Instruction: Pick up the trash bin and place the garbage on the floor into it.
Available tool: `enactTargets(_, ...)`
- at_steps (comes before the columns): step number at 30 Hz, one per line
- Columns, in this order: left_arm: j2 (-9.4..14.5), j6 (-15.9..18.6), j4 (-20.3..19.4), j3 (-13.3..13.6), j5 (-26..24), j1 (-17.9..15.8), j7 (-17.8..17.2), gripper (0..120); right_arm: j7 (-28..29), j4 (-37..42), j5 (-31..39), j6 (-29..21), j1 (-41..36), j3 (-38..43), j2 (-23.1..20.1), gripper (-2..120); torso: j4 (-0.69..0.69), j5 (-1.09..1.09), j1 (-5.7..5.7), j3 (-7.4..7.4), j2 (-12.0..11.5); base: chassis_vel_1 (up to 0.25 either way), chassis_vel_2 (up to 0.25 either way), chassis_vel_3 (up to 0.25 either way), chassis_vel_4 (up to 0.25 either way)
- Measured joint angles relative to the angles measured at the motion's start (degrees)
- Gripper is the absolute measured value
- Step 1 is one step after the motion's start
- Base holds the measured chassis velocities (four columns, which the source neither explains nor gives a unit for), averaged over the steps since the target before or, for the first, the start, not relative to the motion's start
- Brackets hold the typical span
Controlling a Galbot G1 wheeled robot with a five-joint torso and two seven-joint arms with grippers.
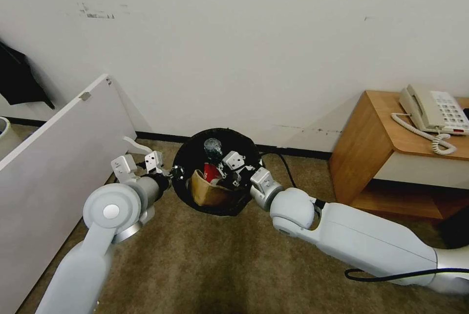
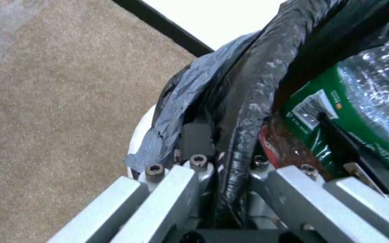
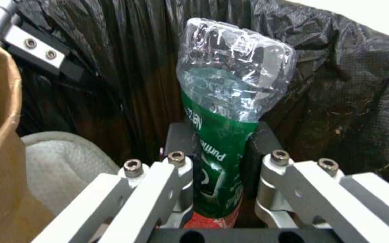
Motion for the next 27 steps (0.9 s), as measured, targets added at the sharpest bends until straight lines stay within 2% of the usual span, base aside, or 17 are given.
enactTargets(17, 0.1, -0.1, -0.4, -0.7, -0.6, 0.5, 0.0, 1, 0.9, -0.5, 0.6, -0.2, 1.1, -0.7, 0.8, 17, 0.0, 0.0, 0.0, 0.0, 0.0, 0.0, 0.0, 0.0, 0.0)
enactTargets(20, 0.1, -0.1, -0.4, -0.8, -0.6, 0.6, 0.0, 1, 1.4, -0.2, 0.9, -0.2, 1.4, -0.6, 0.7, 22, 0.0, 0.0, 0.0, 0.0, 0.0, 0.0, 0.0, 0.0, 0.0)
enactTargets(23, -0.1, -0.1, 0.0, -0.5, 0.1, 0.6, 0.1, 1, 1.8, 0.2, 1.3, -0.4, 2.1, -0.1, 0.6, 38, 0.0, 0.0, 0.0, 0.0, 0.0, 0.0, 0.0, 0.0, 0.0)
enactTargets(24, -0.1, -0.1, 0.0, -0.5, 0.1, 0.6, 0.1, 1, 1.8, 0.2, 1.3, -0.4, 2.1, -0.1, 0.6, 38, 0.0, 0.0, 0.0, 0.0, 0.0, 0.0, 0.0, 0.0, 0.0)
enactTargets(26, -0.3, -0.1, 0.3, -0.2, 1.1, 0.7, 0.2, 1, 1.8, 0.6, 1.5, -0.4, 2.6, 0.1, 0.6, 50, 0.0, 0.0, 0.0, 0.0, 0.0, 0.0, 0.0, 0.0, 0.0)
enactTargets(27, -0.3, -0.1, 0.3, -0.2, 1.1, 0.7, 0.2, 1, 1.8, 0.6, 1.5, -0.4, 2.6, 0.1, 0.6, 50, 0.0, 0.0, 0.0, 0.0, 0.0, 0.0, 0.0, 0.0, 0.0)
